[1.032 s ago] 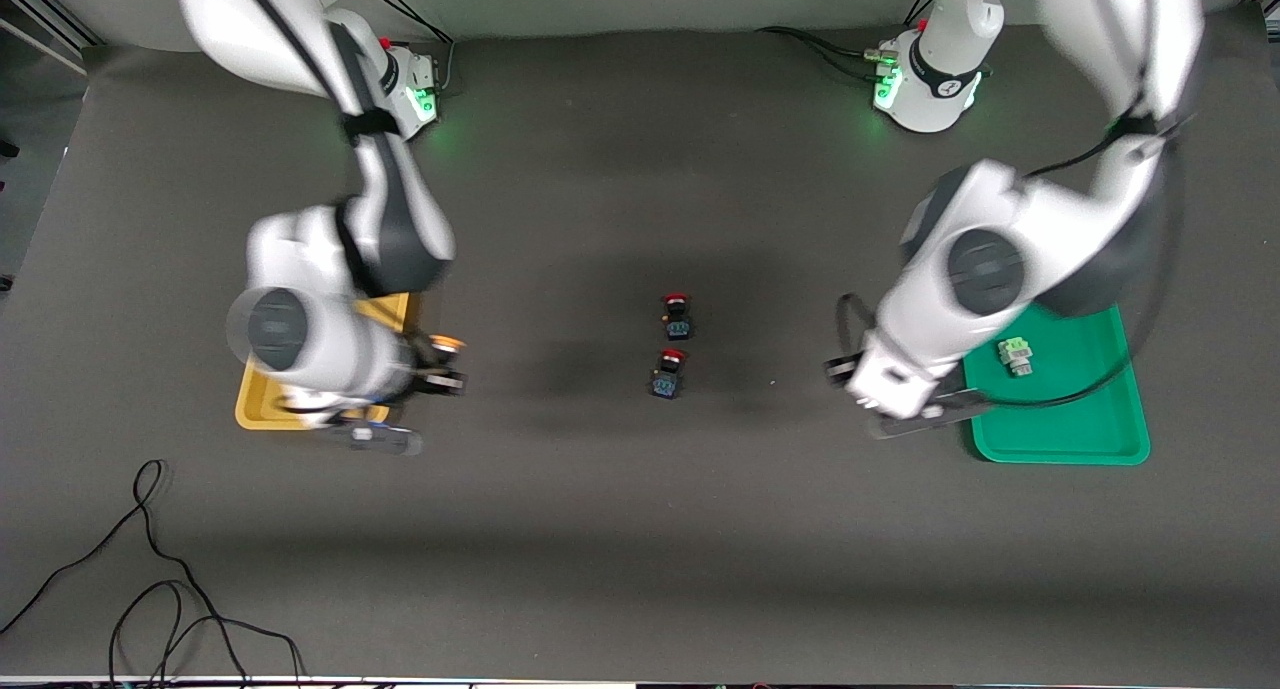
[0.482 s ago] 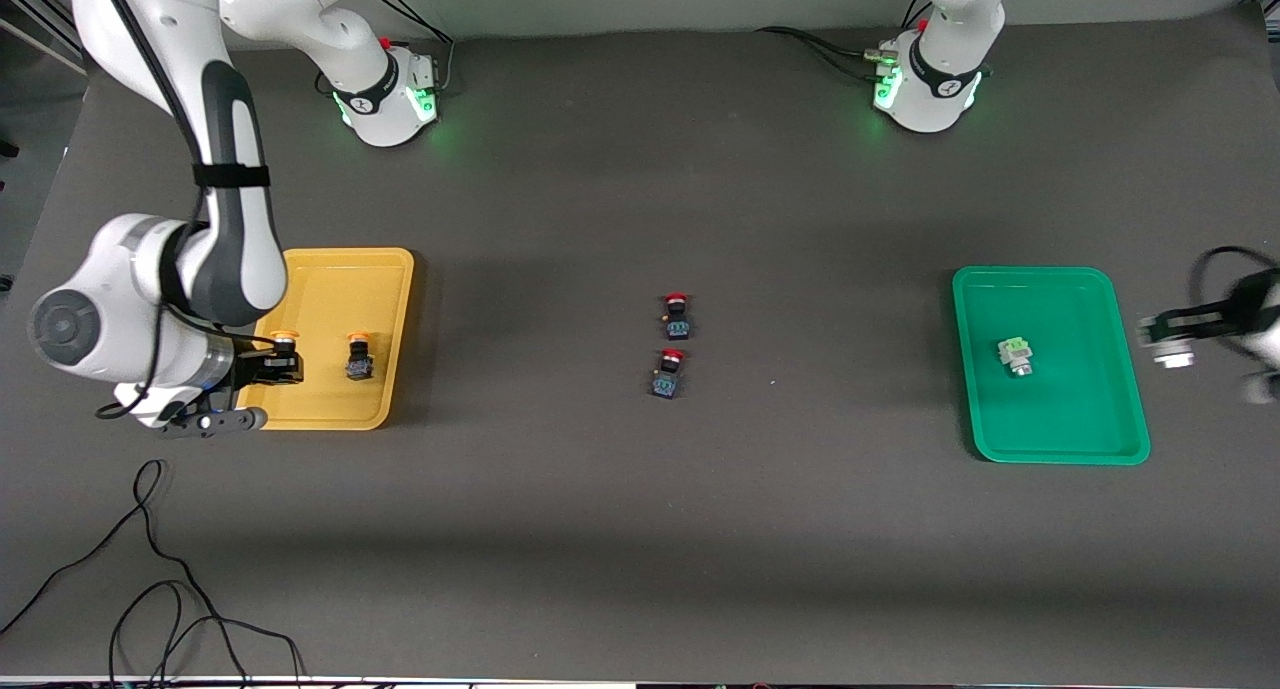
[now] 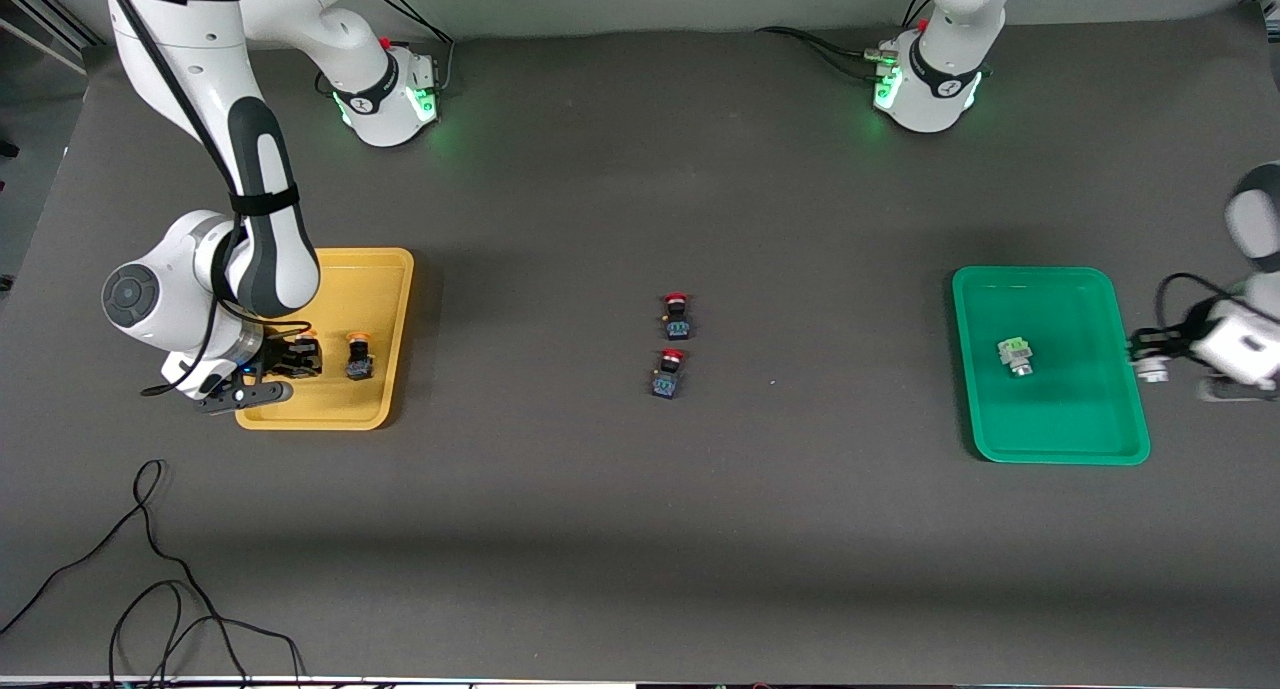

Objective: Place green and yellow buttons in trays
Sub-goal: 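Drop the white-orange button in the green tray while the right gripper drops another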

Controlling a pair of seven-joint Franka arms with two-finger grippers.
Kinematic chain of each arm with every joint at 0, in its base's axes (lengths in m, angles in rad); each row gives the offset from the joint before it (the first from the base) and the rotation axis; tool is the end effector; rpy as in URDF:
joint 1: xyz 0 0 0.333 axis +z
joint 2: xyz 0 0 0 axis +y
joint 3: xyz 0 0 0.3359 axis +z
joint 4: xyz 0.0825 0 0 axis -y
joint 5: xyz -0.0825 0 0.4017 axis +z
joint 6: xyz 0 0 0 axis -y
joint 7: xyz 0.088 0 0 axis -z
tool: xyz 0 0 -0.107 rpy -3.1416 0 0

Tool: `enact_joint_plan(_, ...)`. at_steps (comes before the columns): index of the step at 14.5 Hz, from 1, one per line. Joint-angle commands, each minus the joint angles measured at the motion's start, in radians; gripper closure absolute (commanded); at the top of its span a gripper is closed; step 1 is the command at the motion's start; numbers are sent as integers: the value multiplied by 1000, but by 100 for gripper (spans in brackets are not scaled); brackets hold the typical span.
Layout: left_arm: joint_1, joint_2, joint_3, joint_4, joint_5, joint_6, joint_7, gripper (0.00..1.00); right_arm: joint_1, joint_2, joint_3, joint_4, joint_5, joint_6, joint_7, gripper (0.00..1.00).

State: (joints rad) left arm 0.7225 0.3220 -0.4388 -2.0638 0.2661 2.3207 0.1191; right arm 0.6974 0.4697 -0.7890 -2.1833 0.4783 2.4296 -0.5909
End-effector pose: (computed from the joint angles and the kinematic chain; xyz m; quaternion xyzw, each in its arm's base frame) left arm 0.5753 0.1799 0.2947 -0.9995 0.0011 0.0175 0.0253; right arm 0.5659 -0.0524 0.2313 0.9961 0.0851 -0.0197 0.0084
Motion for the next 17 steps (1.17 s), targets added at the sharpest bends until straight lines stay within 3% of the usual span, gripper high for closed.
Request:
enact_joint_plan(1, 66, 57, -12, -91, 76, 166, 1, 76, 11, 18, -3, -15, 39, 58, -50, 100)
enact_joint_plan(3, 71, 84, -11, -91, 97, 178, 1, 72, 13, 23, -3, -15, 39, 63, -52, 100)
enact_joint_plan(4, 71, 83, -9, -91, 102, 174, 2, 62, 16, 23, -1, -13, 39, 63, -55, 100)
enact_joint_plan(5, 71, 81, -9, -88, 104, 164, 4, 23, 16, 26, -1, -13, 39, 63, -53, 64)
enact_joint_plan(6, 69, 80, -9, -82, 104, 155, 5, 0, 16, 27, -1, -13, 39, 63, -53, 32)
enact_joint_plan(7, 64, 74, -11, -78, 104, 135, 11, 0, 13, 27, -1, -13, 39, 62, -53, 2)
enact_joint_plan(10, 60, 11, -34, 25, 101, -86, 34, 0, 13, 26, -1, -12, 39, 59, -53, 0)
enact_joint_plan(13, 61, -50, -109, 199, 87, -398, 47, 0, 13, -2, -3, -7, 40, 42, -33, 0)
enact_joint_plan(17, 61, -83, -193, 399, 12, -702, 47, 0, 17, -69, -13, 48, 40, -79, 63, 0)
